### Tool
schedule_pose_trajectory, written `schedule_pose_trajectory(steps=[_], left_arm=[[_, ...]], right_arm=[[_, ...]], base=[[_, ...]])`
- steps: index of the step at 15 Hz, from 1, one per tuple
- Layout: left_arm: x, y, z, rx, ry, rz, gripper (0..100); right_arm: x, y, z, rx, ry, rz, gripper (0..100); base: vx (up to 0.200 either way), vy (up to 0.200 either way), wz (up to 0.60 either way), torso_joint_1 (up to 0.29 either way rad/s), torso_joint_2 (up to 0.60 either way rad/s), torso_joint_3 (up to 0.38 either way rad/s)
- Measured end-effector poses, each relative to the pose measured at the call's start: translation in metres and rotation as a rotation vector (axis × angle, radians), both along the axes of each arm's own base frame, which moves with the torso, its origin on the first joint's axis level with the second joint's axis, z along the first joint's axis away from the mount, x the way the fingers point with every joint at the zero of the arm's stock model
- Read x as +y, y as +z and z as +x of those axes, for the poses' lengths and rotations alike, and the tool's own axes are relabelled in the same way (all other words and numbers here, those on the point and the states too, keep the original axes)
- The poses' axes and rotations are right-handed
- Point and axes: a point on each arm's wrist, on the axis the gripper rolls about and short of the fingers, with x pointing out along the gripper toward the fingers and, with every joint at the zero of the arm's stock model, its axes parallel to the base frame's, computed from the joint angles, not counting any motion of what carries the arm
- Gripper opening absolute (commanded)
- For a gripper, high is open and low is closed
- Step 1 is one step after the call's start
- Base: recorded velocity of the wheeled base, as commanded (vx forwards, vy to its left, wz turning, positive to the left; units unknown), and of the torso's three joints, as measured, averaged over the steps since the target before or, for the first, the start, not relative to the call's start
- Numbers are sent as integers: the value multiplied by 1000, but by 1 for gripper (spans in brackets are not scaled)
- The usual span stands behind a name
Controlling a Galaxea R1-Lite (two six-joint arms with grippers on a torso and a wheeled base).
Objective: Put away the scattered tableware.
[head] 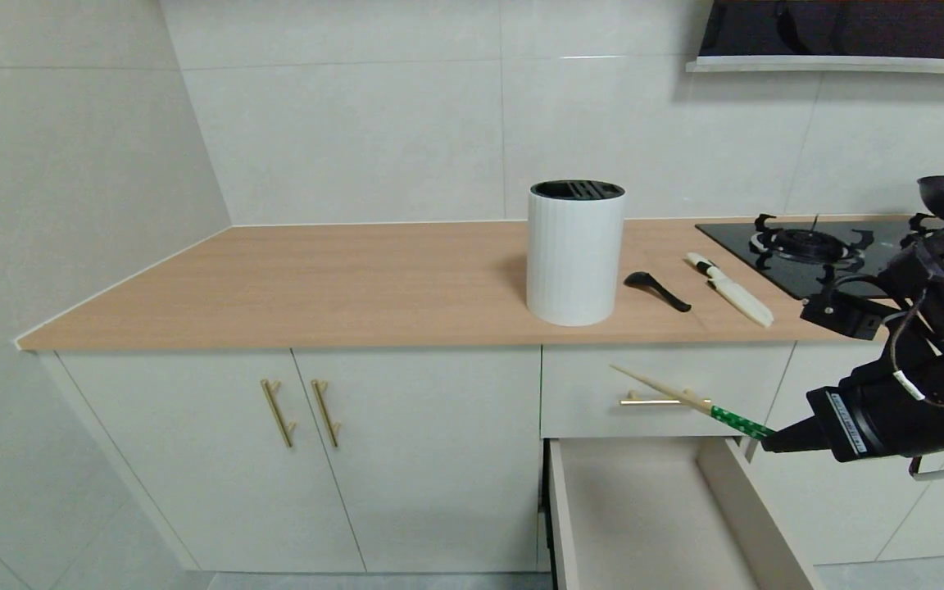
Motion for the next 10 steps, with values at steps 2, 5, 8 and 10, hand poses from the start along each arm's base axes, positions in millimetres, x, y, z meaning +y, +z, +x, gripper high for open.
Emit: schedule_pose_trajectory(steps=[2,5,8,10], left_arm=[[0,0,0,0,0,0,100],[0,0,0,0,0,0,100],[0,0,0,0,0,0,100],[0,0,0,0,0,0,100]], right_arm=[[3,-3,1,11,10,-4,0],[4,-5,2,19,14,-7,0],[5,-7,3,24,15,-8,0],[5,-8,5,30,15,-10,0]], base=[[0,0,0,-195,486,293],[0,0,0,-178,484,297],[0,0,0,-163,471,290],[0,0,0,-151,461,315]])
